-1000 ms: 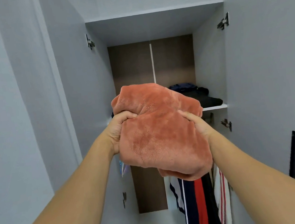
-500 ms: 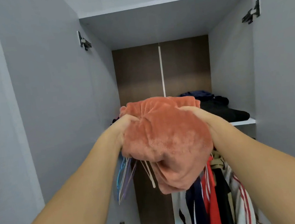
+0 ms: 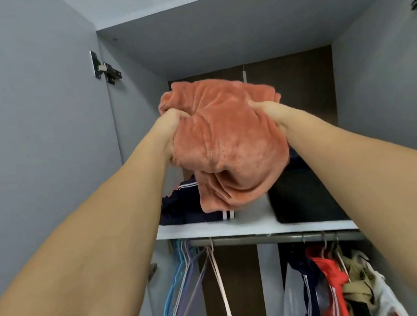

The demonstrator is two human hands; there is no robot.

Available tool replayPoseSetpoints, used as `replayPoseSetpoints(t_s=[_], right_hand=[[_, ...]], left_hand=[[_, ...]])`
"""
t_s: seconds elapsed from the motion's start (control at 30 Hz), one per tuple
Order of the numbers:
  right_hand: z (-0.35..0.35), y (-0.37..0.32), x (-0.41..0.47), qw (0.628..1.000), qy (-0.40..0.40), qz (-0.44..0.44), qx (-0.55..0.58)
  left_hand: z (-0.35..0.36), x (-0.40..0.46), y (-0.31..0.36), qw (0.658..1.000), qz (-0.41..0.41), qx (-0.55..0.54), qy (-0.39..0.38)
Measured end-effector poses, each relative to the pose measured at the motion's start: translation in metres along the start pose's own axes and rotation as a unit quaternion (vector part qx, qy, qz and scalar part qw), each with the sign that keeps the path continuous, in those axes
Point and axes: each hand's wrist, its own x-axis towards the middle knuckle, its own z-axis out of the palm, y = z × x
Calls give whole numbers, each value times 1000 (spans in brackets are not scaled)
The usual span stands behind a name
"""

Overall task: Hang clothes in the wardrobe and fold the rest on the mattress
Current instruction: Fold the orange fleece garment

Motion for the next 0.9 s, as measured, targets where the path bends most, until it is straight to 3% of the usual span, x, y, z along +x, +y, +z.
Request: replayPoseSetpoints(t_s=[0.13,0.27,0.33,0.4,0.47,0.5,0.57,0.7,0.83,0.9], right_hand=[[4,-27,49,990,87,-93,60],[32,-24,94,971,120,-192,73],[60,16,121,981,138,-136,27],[94,89,135,995,94,-4,-31],[120,157,144,985,10,118,-130],[125,178,150,977,-7,140,-163],[124,190,165,973,-4,144,-181],[123,173,174,980,-14,151,-128],[135,176,184,982,83,164,-41],[138,181,184,986,87,132,-55]], left_hand=[[-7,60,23,994,100,-51,4],[-23,108,15,992,102,-73,-15],[-42,127,-22,999,32,-13,-42],[-63,141,-78,984,-65,164,-10],[-77,150,-133,895,-131,422,61],[-78,151,-149,859,-138,484,98],[-76,161,-157,862,-96,486,111],[-60,184,-140,840,23,541,33],[-52,192,-152,771,22,633,-65],[-57,197,-164,780,0,621,-77]])
